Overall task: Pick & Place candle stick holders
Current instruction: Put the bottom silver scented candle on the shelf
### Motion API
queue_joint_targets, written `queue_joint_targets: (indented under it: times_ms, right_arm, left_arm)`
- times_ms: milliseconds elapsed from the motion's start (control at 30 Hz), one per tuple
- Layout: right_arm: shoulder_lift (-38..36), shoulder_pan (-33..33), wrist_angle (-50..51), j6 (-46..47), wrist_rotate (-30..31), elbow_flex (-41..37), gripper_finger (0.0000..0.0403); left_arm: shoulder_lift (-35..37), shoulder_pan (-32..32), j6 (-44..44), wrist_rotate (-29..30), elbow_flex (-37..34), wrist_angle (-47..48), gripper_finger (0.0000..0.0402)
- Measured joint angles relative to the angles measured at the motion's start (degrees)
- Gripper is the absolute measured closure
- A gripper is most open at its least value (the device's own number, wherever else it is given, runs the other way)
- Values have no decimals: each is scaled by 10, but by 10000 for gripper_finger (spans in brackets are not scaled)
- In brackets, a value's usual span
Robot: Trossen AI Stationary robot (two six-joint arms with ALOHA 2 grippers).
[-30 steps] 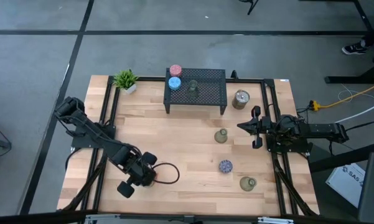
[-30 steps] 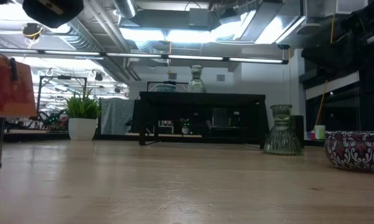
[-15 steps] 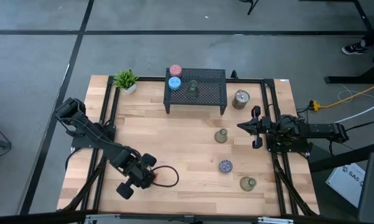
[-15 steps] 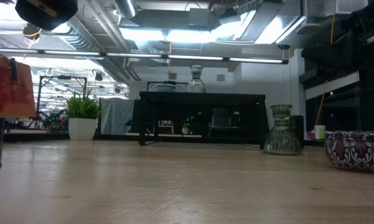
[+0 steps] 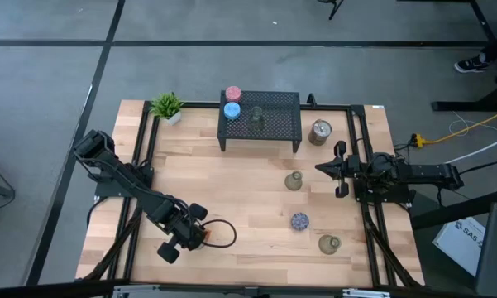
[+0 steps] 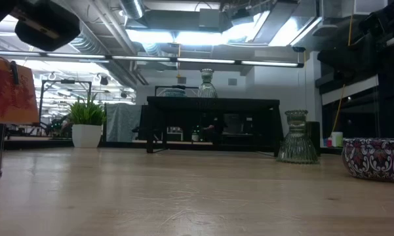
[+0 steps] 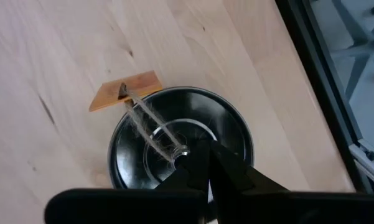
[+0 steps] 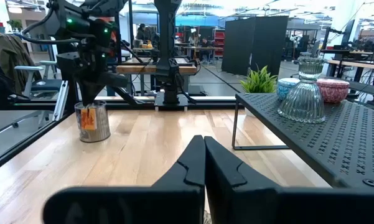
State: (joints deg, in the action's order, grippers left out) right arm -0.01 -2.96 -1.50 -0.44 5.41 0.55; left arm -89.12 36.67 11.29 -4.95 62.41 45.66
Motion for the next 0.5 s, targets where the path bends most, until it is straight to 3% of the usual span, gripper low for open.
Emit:
queue_joint_targets:
  times_ms: [500]
  right_arm:
    - [0,0,0,0,0,0,402]
  left_arm:
    - [10,0,40,-5,-10,-5,400]
